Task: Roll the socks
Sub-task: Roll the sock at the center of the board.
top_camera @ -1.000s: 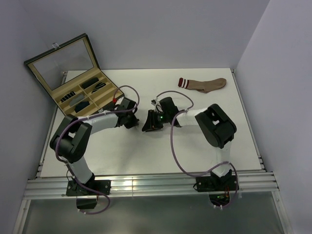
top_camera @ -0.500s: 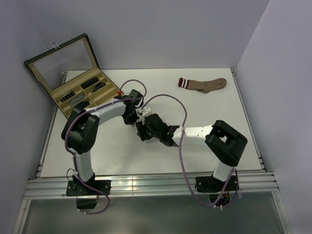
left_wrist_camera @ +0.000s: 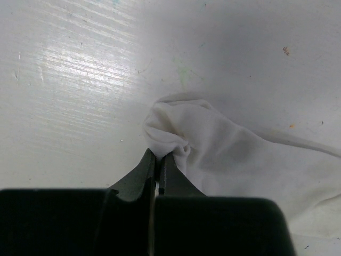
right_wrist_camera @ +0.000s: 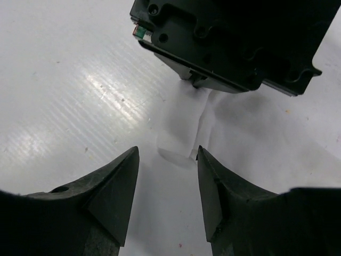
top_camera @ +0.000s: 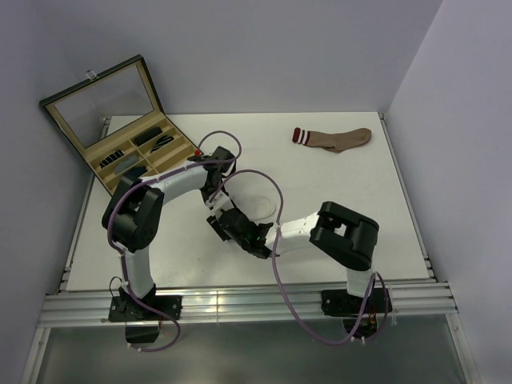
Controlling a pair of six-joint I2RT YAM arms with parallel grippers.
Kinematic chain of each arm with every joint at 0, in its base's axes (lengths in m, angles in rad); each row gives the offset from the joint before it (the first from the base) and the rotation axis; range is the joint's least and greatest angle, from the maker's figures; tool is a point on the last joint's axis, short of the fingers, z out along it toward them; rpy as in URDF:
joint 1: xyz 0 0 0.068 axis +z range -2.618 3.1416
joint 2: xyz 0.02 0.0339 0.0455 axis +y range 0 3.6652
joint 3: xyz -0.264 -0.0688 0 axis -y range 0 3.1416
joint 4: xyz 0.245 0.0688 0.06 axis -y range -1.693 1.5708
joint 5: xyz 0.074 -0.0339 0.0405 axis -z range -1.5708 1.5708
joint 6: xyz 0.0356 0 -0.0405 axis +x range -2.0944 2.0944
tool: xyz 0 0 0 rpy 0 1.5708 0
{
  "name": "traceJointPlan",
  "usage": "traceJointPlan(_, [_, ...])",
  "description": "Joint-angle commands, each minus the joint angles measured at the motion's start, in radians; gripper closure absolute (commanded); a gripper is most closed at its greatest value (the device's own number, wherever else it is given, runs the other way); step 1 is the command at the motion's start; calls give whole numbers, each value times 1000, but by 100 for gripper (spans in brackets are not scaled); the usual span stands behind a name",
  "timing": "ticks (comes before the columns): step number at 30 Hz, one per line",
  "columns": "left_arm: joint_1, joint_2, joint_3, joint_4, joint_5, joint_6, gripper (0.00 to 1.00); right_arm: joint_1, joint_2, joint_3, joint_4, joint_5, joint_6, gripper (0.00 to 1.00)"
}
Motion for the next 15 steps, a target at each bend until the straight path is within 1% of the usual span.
traceJointPlan(1, [-6,30,-11,-49,37,14,100,12,30,69,41,86,-45,46])
traceJointPlan(6, [-6,23,-25,-43,46,9,100,23,88,110,29,135,-57,48])
traceJointPlan(8, [-6,23,-25,-42,51,8,100,26,99,126,23,140,-86,48])
traceJointPlan(13, [-6,22,-31,-38,60,3,99,29,156,167,-11,148,-89,49])
traceJointPlan(15, [-6,19,-37,-32,63,0,100,29,171,187,-36,151,-83,51])
